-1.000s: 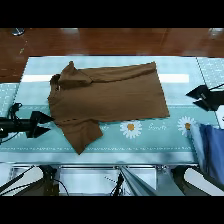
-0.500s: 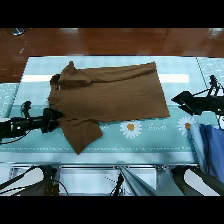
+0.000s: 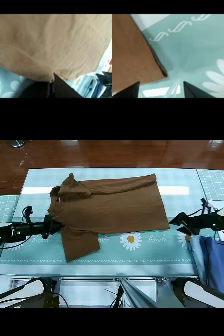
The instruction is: Fold the shirts.
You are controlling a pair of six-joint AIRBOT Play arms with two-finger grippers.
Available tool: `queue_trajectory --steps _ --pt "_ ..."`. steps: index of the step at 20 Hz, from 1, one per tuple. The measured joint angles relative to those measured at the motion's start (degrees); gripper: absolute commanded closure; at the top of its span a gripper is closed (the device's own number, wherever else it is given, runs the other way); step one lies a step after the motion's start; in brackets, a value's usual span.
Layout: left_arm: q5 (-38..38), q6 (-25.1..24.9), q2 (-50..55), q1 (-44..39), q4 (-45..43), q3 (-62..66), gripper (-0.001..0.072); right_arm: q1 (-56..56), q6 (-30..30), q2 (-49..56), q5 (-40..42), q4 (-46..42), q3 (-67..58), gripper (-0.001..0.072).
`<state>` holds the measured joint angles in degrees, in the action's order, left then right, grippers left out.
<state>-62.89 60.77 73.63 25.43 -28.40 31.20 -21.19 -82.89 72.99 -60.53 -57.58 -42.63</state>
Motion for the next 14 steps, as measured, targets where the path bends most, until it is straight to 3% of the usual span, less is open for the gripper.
queue_trajectory --steps 4,5,7,11,14 --pt "-0.61 -0.02 0.04 -0.09 0.11 0.5 0.069 1.86 3.19 5.68 -0.9 6.4 -1.95 0.0091" --pt "-0.74 -0.02 0.04 -0.09 0.13 0.57 0.069 2.64 3.5 6.71 -0.76 7.13 -2.67 0.0153" --pt "-0.96 -0.04 0.04 -0.15 0.15 0.63 0.069 4.83 4.13 9.22 1.38 7.89 -4.52 0.0694" --pt "-1.9 0.07 -0.37 -0.63 1.51 1.7 0.069 9.01 6.25 12.0 0.33 8.76 -11.19 0.0689" --pt "-5.09 -0.35 -3.02 -0.96 7.82 8.81 0.0691 10.45 6.34 11.5 -3.61 8.87 -24.74 0.0689"
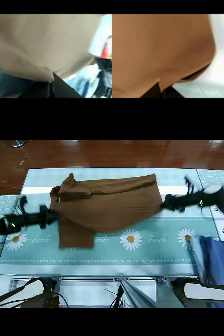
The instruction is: Fold the shirts.
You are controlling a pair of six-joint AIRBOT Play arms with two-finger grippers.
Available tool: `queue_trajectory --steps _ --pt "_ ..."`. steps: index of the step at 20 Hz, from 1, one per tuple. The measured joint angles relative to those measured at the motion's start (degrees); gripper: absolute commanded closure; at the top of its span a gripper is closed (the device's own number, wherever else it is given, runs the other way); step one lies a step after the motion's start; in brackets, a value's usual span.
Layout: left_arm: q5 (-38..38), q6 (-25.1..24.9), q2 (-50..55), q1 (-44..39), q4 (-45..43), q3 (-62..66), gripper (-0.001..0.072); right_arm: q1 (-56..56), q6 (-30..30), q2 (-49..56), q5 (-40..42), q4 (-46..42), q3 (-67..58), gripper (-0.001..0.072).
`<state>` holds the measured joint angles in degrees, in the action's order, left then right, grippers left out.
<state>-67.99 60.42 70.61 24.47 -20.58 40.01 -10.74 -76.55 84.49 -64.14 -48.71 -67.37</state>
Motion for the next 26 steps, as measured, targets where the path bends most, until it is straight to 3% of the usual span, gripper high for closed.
queue_trajectory --steps 5,10,16,20,26 --pt "-1.36 -0.31 -8.46 -0.44 5.46 26.75 0.0691 0.74 -3.56 -4.79 -4.28 -4.5 -33.18 0.0689" --pt "3.61 7.56 -18.38 -0.31 -10.38 52.37 0.0691 0.85 -5.6 -17.57 -8.09 -12.07 -49.33 0.0688" --pt "4.52 12.11 -33.33 -0.28 -32.44 62.53 0.0691 0.92 -7.06 -35.12 -12.39 -20.85 -50.25 0.0688" --pt "0.74 15.1 -40.54 -2.75 -43.47 62.84 0.0691 0.92 -9.18 -44.02 -16.92 -26.21 -45.92 0.0688" --pt "-2.73 18.69 -44.54 -5.66 -48.0 49.29 0.0691 0.92 -10.93 -49.62 -21.18 -27.3 -31.12 0.0688"
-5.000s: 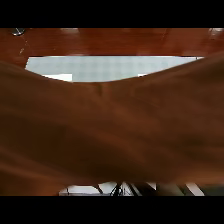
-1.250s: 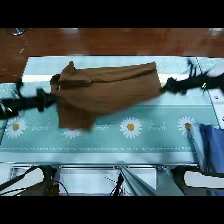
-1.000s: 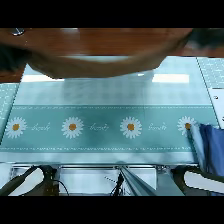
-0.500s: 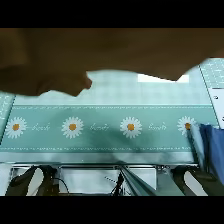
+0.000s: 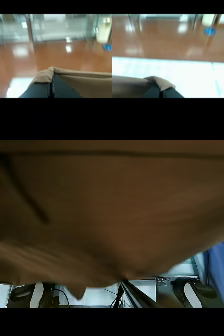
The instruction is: Fold the shirts.
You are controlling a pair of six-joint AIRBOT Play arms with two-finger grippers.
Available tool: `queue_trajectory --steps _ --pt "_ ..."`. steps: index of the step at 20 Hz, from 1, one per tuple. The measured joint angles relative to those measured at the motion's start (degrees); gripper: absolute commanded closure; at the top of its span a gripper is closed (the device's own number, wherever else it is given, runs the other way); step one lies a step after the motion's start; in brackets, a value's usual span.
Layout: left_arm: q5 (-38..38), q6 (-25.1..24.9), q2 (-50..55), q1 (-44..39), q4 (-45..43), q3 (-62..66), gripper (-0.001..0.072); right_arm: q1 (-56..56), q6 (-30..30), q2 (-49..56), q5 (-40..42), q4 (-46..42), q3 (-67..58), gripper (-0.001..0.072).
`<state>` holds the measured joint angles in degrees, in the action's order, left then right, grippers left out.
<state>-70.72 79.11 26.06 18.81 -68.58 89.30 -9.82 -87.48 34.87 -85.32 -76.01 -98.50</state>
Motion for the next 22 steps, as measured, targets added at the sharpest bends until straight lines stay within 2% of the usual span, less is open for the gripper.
queue_trajectory --steps 4,7,10,14,16,19,22 --pt "2.93 -0.28 1.64 -0.68 4.28 -18.05 0.0691 0.0 -0.2 0.31 5.51 1.97 16.7 0.0688" --pt "13.11 -2.99 6.58 -2.08 6.54 -30.53 0.0691 0.0 1.46 4.83 12.52 4.61 26.64 0.0688" --pt "23.34 -4.35 16.15 -5.14 8.0 -35.5 0.0691 0.04 3.32 14.03 19.98 6.73 30.75 0.0688" --pt "35.58 -3.63 32.11 -9.66 11.45 -32.98 0.069 0.07 5.38 31.06 29.81 10.6 27.87 0.0688" --pt "38.38 -2.05 40.06 -11.15 12.83 -28.7 0.069 0.04 5.64 39.58 32.15 12.39 22.88 0.0688" --pt "37.16 -0.28 49.59 -12.33 13.97 -22.29 0.0689 0.04 5.88 50.97 32.96 16.15 14.4 0.0688" --pt "32.89 0.5 55.23 -12.68 14.56 -18.67 0.0689 0.04 6.03 58.14 32.28 19.71 9.25 0.0688"
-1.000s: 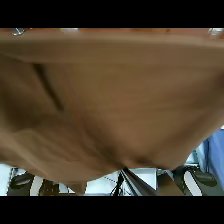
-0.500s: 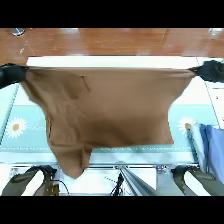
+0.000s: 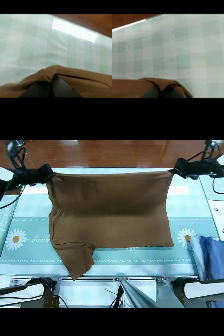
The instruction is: Fold the shirts.
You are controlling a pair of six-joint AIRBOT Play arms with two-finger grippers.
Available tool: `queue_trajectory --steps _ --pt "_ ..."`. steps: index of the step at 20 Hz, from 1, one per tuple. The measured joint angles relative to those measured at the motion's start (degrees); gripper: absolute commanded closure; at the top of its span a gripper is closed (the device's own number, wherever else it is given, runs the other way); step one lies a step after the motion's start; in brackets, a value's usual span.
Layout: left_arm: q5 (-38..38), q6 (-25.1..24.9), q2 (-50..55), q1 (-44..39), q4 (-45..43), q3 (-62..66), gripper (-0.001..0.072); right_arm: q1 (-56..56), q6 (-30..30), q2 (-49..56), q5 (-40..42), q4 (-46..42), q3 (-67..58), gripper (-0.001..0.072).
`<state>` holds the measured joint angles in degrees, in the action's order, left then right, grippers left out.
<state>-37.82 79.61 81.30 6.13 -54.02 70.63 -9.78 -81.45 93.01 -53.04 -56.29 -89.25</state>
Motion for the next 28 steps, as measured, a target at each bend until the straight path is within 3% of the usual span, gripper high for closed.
queue_trajectory --steps 6,11,12,13,14,15,17,23,28 --pt "-11.72 0.46 3.21 1.53 -1.95 1.92 0.0689 -0.57 0.22 5.18 -5.73 1.36 -3.19 0.0688" --pt "-23.17 0.24 3.67 3.8 -2.8 0.09 0.0686 -2.56 1.14 5.81 -15.37 -1.18 -3.02 0.0688" --pt "-24.35 -0.13 3.69 3.67 -2.97 -1.4 0.0616 -2.64 1.33 5.86 -16.55 -2.27 -2.19 0.0687" --pt "-24.76 -0.35 3.74 3.3 -2.97 -3.23 0.036 -2.64 1.49 5.92 -17.35 -3.32 -0.94 0.0668" --pt "-24.85 -0.52 3.8 2.95 -2.99 -4.92 0.0015 -2.49 1.51 5.95 -17.59 -3.85 0.26 0.0388" --pt "-25.16 -0.52 3.82 2.67 -3.08 -6.45 -0.0001 -2.29 1.51 5.95 -17.57 -4.02 1.49 0.009" --pt "-26.62 -0.68 3.8 2.84 -3.15 -7.69 -0.0001 -1.77 2.03 5.88 -18.27 -4.72 3.17 0.0081" --pt "-40.98 -0.98 -1.88 11.43 -9.62 -8.24 -0.0001 -6.16 4.48 -2.08 -25.42 -8.46 8.11 0.0082" --pt "-43.17 -1.2 -13.09 21.38 -14.99 -24.2 0.0 -10.71 5.62 -16.85 -20.22 -5.49 28.26 0.0082"
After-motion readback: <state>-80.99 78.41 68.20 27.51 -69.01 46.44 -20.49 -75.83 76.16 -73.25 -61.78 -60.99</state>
